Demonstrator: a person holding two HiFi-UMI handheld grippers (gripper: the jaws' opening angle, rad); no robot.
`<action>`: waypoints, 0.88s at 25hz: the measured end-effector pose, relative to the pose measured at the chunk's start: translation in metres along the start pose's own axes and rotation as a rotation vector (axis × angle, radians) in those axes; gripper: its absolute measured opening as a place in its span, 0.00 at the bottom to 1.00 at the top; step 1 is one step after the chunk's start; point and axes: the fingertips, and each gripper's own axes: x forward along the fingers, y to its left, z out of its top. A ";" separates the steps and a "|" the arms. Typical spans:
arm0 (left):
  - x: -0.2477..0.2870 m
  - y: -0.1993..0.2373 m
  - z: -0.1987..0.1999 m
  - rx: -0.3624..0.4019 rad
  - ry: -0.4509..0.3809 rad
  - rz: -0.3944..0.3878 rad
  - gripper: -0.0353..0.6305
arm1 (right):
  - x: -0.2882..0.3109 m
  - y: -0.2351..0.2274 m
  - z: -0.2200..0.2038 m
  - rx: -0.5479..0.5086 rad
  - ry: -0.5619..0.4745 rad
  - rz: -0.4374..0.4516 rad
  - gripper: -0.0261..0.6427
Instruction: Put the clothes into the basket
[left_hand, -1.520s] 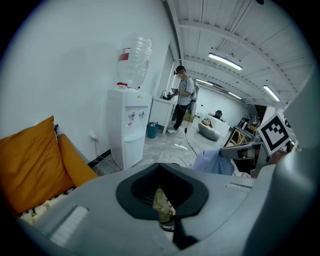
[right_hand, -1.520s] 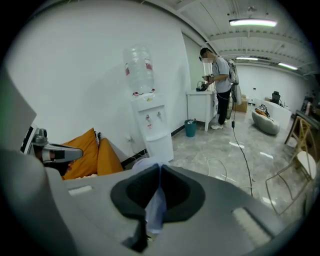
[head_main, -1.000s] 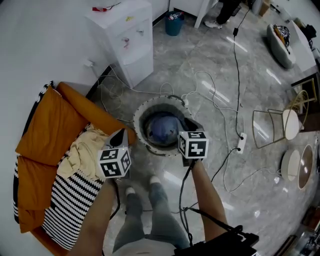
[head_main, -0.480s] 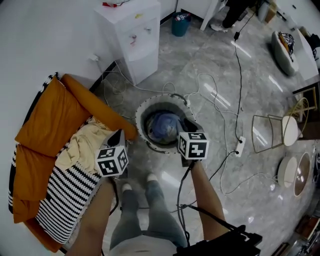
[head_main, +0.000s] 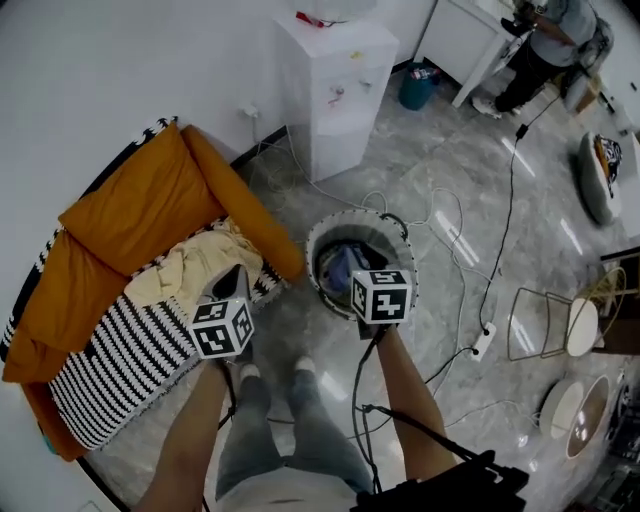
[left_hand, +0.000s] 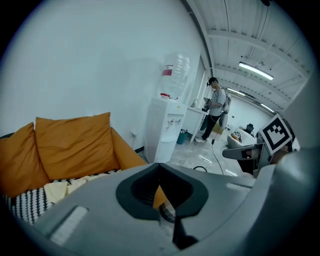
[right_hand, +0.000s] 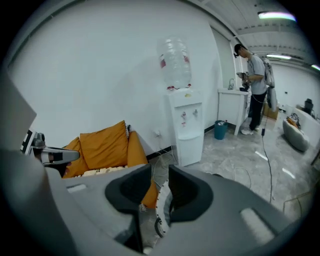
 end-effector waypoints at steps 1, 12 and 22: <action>-0.008 0.010 -0.003 -0.013 -0.005 0.022 0.04 | 0.004 0.014 0.003 -0.024 0.007 0.025 0.21; -0.108 0.140 -0.037 -0.187 -0.067 0.261 0.04 | 0.041 0.180 0.014 -0.260 0.068 0.248 0.21; -0.170 0.251 -0.076 -0.348 -0.111 0.436 0.04 | 0.078 0.313 -0.002 -0.421 0.104 0.369 0.21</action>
